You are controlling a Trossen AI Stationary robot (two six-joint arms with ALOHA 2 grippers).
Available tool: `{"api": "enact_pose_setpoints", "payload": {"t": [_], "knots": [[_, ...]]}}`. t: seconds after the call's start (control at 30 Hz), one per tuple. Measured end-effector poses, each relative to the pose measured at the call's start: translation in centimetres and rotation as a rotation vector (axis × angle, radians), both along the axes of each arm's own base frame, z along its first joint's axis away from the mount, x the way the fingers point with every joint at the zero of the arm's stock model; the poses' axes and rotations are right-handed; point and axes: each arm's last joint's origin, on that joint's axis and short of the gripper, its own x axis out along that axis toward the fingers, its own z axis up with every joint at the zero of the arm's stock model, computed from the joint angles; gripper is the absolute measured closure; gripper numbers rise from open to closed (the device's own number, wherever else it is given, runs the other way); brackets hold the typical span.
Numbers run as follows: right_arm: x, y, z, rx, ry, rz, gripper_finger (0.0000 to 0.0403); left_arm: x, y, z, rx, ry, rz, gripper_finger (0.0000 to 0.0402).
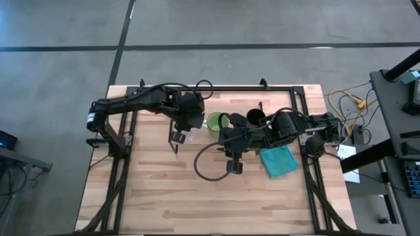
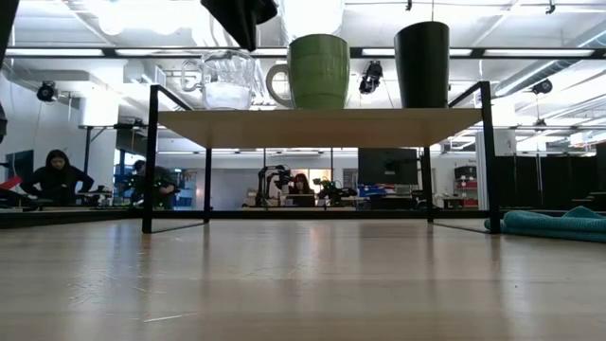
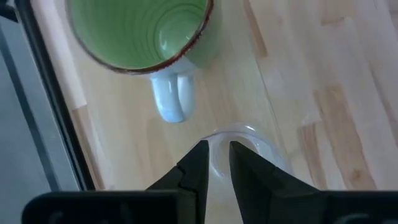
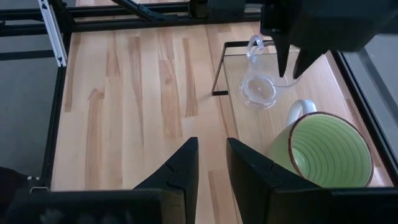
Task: Stack small to large cups/mugs on shelf
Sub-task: Put the transparent mug on the shelf
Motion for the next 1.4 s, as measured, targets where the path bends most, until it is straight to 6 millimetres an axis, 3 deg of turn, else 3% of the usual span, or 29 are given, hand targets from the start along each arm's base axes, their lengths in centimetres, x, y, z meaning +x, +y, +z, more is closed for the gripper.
{"api": "enact_pose_setpoints", "payload": {"t": [0.2,0.37,0.7,0.93,1.07,1.4], "knots": [[0.0,0.0,0.0,0.0,0.0,0.0,0.0326,-1.1,-0.4,1.8,-0.034,-0.073,0.088,0.0352],[0.0,0.0,0.0,0.0,0.0,0.0,0.0326,-1.7,-1.9,2.8,-0.107,-0.127,0.103,0.0352],[0.0,-0.1,0.0,-0.004,-0.011,-0.046,0.0333,-1.5,-5.5,2.1,-0.226,-0.107,0.23,0.0353],[0.0,-0.1,0.0,0.014,-0.012,-0.067,0.0386,-2.1,-7.7,2.1,-0.258,-0.111,0.312,0.0397],[0.0,-0.1,-0.1,-0.005,-0.017,-0.089,0.0393,-1.8,-8.4,1.1,-0.145,-0.13,0.404,0.0401],[-0.4,0.3,-0.1,-0.076,-0.055,-0.227,0.0394,-1.9,-9.6,-4.4,0.027,-0.085,0.641,0.0401]]}}
